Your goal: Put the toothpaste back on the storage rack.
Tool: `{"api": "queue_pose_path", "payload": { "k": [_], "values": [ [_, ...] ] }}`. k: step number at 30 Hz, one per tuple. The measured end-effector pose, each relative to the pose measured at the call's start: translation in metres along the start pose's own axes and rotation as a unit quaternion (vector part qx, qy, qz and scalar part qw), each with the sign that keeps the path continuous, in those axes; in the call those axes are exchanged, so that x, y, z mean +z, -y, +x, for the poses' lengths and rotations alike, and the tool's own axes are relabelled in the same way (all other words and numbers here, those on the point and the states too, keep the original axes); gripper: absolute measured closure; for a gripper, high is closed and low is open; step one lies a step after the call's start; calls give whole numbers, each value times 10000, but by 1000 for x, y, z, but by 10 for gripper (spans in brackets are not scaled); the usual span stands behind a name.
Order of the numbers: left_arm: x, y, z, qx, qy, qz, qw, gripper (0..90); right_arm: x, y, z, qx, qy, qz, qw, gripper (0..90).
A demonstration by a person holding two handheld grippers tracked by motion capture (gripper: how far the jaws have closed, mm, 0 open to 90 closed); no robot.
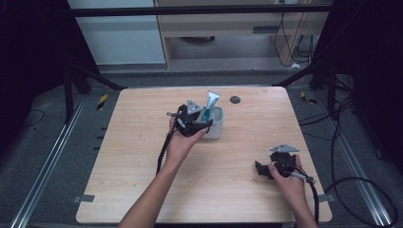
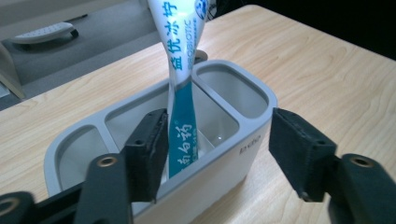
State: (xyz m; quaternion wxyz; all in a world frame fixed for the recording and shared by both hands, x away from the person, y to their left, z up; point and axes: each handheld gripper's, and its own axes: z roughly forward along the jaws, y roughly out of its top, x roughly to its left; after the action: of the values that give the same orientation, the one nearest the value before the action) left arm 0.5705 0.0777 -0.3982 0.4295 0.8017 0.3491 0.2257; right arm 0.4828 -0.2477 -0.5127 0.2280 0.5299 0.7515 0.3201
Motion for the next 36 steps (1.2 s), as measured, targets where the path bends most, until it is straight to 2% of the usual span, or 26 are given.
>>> {"api": "queue_pose_path", "payload": {
  "k": [2, 14, 15, 22, 25, 30, 36],
  "values": [
    [-1, 1, 1, -58, 131, 50, 9999, 310, 0, 0, 0, -16, -3, -5, 10000, 3],
    [-9, 1, -3, 38, 79, 231, 9997, 139, 1, 0, 0, -9, -17, -1, 10000, 4],
    [-10, 3, -2, 16, 77, 327, 9994, 122, 0, 0, 0, -9, -13, 0, 10000, 5],
    [-23, 9, 2, 18, 70, 363, 9993, 90, 0, 0, 1, 7, 15, 0, 10000, 5],
    [-29, 14, 8, -12, 48, 347, 9994, 90, 0, 0, 1, 4, 14, 0, 10000, 5],
    [-40, 23, 20, -11, -54, 453, 9990, 87, 0, 0, 1, 8, 14, 0, 10000, 5],
    [-49, 28, 27, -13, -73, 498, 9987, 78, 0, 0, 1, 8, 14, -1, 10000, 5]
  ]
}}
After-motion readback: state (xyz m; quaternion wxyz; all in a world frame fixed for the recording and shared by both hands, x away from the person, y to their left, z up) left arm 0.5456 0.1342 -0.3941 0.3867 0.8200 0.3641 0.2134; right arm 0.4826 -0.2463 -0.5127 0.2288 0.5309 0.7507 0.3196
